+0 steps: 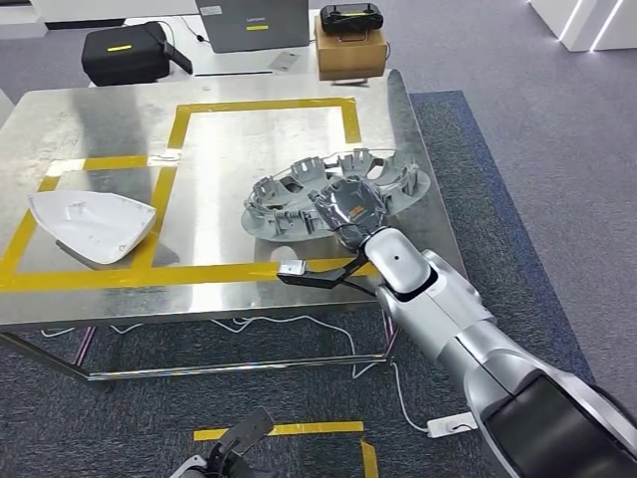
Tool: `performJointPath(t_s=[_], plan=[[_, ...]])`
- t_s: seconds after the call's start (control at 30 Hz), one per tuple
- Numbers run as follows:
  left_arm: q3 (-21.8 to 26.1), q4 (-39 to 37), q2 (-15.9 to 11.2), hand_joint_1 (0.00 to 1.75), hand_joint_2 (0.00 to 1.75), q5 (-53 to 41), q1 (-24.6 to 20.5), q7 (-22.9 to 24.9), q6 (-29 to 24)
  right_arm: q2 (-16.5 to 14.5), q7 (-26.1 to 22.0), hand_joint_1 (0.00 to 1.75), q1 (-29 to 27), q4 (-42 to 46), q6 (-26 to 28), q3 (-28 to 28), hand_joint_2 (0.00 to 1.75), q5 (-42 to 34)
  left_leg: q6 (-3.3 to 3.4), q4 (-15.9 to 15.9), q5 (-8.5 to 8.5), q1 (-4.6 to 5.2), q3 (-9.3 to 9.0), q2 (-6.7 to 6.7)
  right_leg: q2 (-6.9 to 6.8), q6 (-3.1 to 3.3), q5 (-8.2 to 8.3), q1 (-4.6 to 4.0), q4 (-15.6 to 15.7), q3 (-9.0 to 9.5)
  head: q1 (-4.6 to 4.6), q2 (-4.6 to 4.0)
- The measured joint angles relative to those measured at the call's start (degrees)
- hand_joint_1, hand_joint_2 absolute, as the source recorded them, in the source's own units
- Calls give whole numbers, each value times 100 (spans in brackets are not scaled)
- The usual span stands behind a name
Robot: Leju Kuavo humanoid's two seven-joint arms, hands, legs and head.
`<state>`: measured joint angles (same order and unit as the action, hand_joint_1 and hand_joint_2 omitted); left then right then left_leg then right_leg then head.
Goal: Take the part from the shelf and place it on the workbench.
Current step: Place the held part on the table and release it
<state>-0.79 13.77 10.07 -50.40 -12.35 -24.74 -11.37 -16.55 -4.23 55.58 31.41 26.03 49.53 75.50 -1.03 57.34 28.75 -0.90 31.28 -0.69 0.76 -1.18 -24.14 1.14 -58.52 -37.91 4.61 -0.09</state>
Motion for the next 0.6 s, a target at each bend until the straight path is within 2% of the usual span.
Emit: performJointPath(t_s=[0.6], plan=[[-74,-2,33,0,175,154,241,85,77,-90,-193,175,-340,30,114,130,175,-112,1,-1,1,-1,0,0,1,0,-1,-1,0,0,1,0]])
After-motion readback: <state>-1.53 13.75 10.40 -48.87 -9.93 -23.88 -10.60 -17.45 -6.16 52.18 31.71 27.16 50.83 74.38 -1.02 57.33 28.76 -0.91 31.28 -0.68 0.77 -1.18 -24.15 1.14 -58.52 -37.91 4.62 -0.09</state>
